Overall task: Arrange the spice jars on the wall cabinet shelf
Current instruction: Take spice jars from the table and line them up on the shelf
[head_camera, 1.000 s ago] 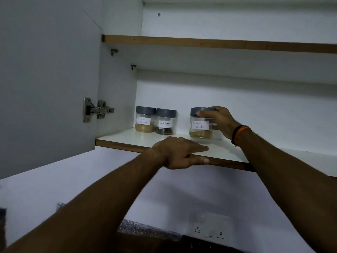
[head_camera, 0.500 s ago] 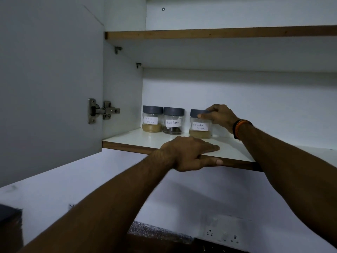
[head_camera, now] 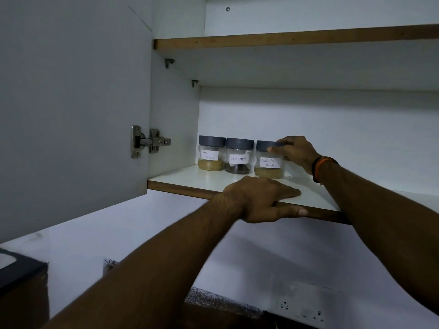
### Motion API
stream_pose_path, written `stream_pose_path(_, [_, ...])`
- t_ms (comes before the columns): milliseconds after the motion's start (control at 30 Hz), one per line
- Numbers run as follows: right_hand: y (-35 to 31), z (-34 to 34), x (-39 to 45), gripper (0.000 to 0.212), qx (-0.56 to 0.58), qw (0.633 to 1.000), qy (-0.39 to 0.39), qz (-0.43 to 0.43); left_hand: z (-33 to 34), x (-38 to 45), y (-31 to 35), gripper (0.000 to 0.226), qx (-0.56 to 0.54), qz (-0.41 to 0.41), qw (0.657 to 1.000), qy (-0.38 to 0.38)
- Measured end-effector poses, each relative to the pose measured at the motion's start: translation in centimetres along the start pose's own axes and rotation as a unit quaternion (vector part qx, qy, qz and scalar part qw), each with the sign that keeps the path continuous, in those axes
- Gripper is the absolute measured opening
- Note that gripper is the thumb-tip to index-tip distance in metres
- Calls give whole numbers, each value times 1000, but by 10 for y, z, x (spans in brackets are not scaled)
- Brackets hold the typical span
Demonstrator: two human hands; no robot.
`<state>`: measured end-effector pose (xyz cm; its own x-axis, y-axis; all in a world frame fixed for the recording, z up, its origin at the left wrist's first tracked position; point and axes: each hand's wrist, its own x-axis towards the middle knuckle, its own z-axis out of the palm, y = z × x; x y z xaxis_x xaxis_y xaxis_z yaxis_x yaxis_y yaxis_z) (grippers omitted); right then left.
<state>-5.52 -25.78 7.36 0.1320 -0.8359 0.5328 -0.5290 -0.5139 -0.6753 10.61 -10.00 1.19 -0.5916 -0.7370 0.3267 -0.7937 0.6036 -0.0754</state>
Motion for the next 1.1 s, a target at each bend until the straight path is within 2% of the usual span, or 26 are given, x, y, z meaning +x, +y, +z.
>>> stream_pose_path(167, [0, 0, -1, 43, -6, 1000, 0, 6, 3, 1, -3, 65, 0, 1, 1000, 2])
stream_pose_path(300, [0, -2, -9, 79, -40, 999, 6, 10, 4, 2, -5, 68, -1, 1, 1000, 6])
stream_pose_path(333, [-2, -3, -11, 82, -41, 999, 19, 6, 4, 2, -6, 68, -1, 0, 1000, 6])
stream_pose_path(433, [-4, -10, -22, 74, -53, 997, 55, -6, 5, 4, -7, 71, 8, 1, 1000, 8])
stream_pose_path(567, [-10, -15, -48, 63, -54, 997, 55, -3, 5, 5, -6, 73, 20, -5, 1000, -1])
stream_pose_path(800, [-36, -28, -113, 57, 47, 997, 41, 33, 5, 0, 4, 66, 3, -27, 999, -22])
stream_pose_path(967, [-43, -42, -179, 42, 44, 995, 88, 16, 10, -13, 24, 58, 30, -47, 998, 27])
stream_pose_path(1067, [-37, -46, -222, 33, 32, 990, 137, -5, 18, -22, 37, 52, 92, -18, 992, 86])
stream_pose_path(1100, [-33, -48, -238, 30, 26, 988, 154, -16, 25, -26, 41, 56, 112, -8, 989, 94])
